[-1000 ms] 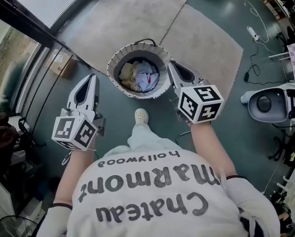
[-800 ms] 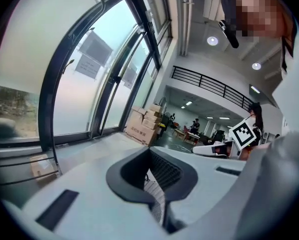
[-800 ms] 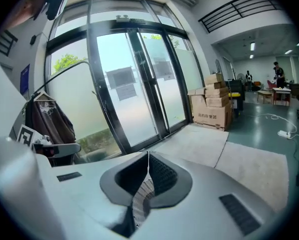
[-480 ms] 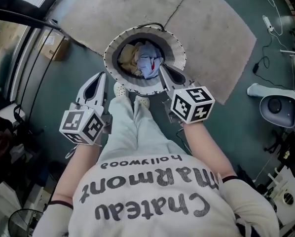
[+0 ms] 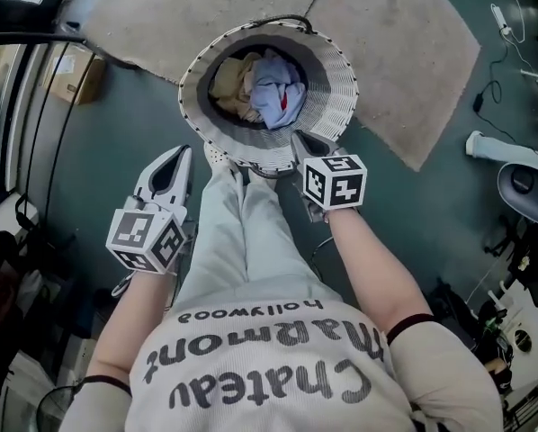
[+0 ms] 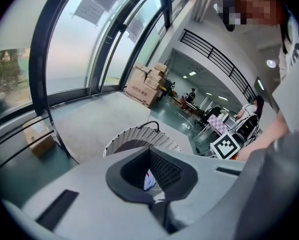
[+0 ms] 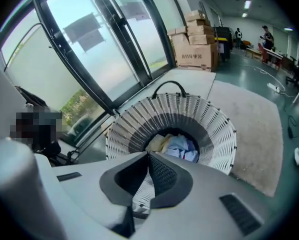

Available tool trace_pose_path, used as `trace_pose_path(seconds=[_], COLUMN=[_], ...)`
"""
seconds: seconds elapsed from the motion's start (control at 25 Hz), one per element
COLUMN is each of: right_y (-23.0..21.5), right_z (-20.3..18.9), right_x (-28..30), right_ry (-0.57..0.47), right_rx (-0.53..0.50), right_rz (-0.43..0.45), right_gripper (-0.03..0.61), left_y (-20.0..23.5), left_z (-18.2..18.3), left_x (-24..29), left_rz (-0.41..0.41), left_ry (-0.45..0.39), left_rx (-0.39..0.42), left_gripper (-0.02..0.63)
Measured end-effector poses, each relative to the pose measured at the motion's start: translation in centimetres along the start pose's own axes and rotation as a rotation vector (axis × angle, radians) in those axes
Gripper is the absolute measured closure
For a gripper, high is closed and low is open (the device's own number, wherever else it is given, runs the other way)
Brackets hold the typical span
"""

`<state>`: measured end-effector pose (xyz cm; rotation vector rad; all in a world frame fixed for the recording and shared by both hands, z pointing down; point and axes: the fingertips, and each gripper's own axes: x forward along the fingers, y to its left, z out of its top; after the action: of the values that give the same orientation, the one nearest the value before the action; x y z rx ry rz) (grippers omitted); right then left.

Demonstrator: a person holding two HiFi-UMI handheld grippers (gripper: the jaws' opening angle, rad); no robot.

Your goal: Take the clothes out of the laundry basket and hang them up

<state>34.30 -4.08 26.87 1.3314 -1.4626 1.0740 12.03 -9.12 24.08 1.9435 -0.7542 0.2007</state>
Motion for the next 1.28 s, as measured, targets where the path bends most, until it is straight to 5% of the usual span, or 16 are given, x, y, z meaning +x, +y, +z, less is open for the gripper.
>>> trace_pose_path(seconds=[0.52,0.64,0.8,1.0,1.24,1.28], right_y=[-5.2,-6.7,-9.1,-11.5,-13.8,-14.2], right_z=[1.5,1.1,-2.3,-7.9,-11.9,-12.2], right_x=[11.9,15.5,20.4,24.5,27.2,27.1], right_ry=[0.09,0.112,0.211,0.384,0.478,0.482], right_rx=[0.015,0.085,0.079,0.107,0.168,0.184], right_rz=[-0.047,-0.045,-0.099,-0.155,-0.241,-0.259], right_gripper=[0.54,0.412,0.406,0.318,0.321,0.381], left_y=[7.7,10.2,13.8,16.6,18.3,18.1], left_z=[-2.4,-3.1,-4.5,-6.8,-7.3,-7.0], left_x=[3.0,3.7,4.1,4.6,4.7,4.6], left_rz=[0.081,0.12,0.177,0.205,0.223,0.219], left_ry=[-0.021,-0.042,-0.06,-0.048,-0.114,-0.123], left_rx=[-0.054,-0.076,-0.11,-0.134,-0.281,-0.284], left_gripper=[0.606,0.606,0.606,0.606,0.606,0.606])
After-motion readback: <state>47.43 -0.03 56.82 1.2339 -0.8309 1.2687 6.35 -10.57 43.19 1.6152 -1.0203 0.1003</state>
